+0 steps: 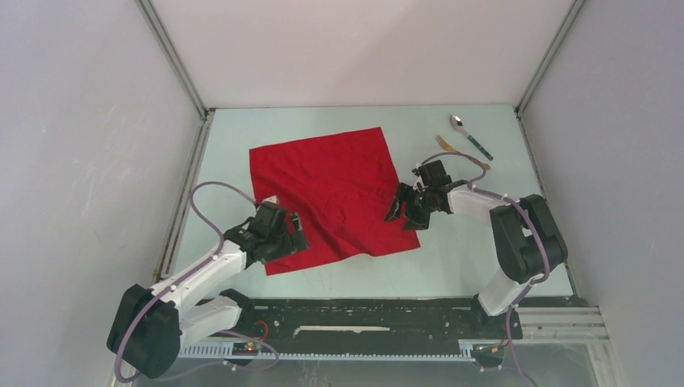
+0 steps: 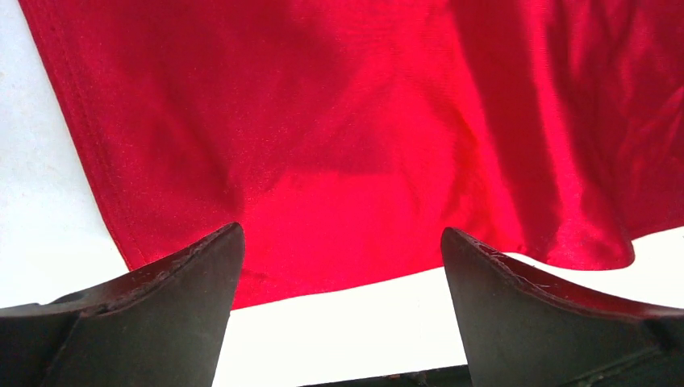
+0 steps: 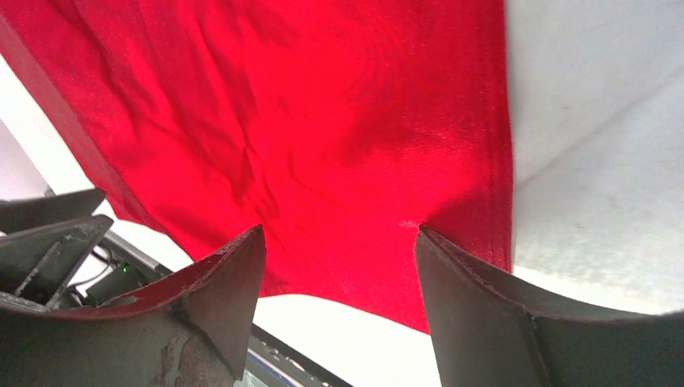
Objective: Fold the napkin into a case and place the utensils inside
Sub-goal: Flatten out the crumpled napkin at the center of the board, then pick up the flattened napkin from the center of the board.
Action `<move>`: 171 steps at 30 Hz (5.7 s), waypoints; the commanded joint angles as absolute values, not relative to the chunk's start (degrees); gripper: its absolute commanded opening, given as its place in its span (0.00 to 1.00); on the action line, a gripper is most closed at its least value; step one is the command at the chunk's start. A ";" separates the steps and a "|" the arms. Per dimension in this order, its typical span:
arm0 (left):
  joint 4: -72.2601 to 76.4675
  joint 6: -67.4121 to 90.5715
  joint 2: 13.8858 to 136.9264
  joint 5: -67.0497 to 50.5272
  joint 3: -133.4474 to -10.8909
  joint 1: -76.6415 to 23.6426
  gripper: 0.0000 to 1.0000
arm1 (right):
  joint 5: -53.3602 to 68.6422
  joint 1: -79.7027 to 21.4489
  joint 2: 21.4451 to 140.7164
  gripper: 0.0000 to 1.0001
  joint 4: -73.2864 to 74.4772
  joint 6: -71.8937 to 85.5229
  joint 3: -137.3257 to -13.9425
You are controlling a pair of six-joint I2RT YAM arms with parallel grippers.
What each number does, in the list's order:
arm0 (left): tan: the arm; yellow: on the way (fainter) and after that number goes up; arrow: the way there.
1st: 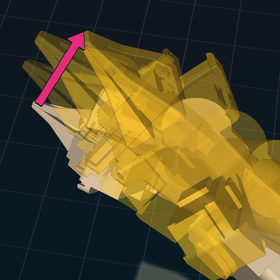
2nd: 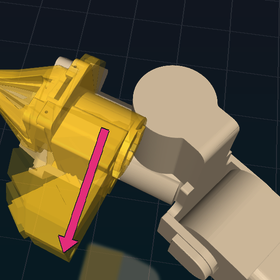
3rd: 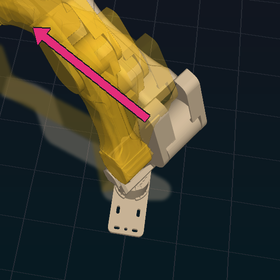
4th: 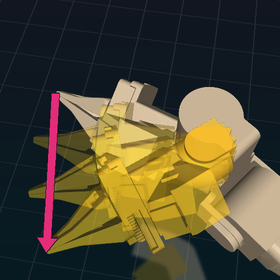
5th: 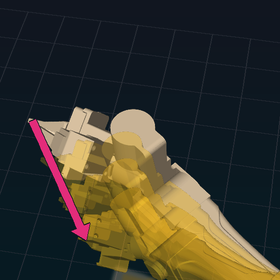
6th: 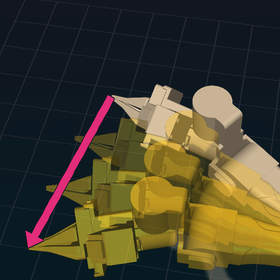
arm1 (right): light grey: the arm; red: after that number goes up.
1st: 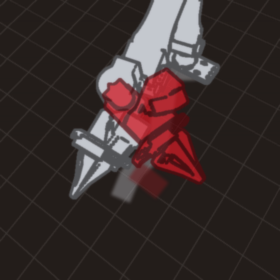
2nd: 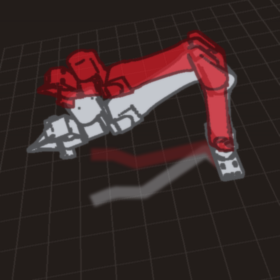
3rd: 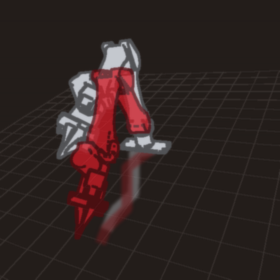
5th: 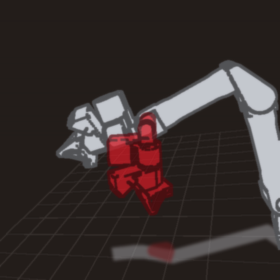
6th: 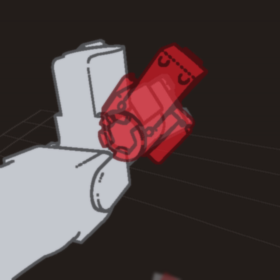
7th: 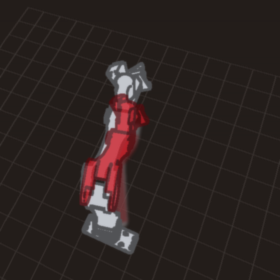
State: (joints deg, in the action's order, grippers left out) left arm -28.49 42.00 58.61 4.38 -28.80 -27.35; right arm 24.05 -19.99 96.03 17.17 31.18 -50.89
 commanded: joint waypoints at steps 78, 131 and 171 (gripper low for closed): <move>-56.08 63.50 38.57 24.07 -35.77 -25.22 0.96 | -8.22 -24.96 95.23 0.58 54.10 55.98 -62.12; -58.48 84.45 52.63 16.17 -30.71 -26.10 0.65 | -6.91 -28.08 87.69 0.00 43.62 58.69 -54.13; -46.30 80.48 61.49 18.78 -26.82 -20.39 0.06 | -5.17 -27.79 85.60 0.00 41.79 58.66 -51.50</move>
State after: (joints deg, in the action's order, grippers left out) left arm -50.28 81.10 62.83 15.22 -29.56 -21.02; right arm -4.05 -27.75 88.82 42.30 57.89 -52.23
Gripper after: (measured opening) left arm 0.104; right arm 0.007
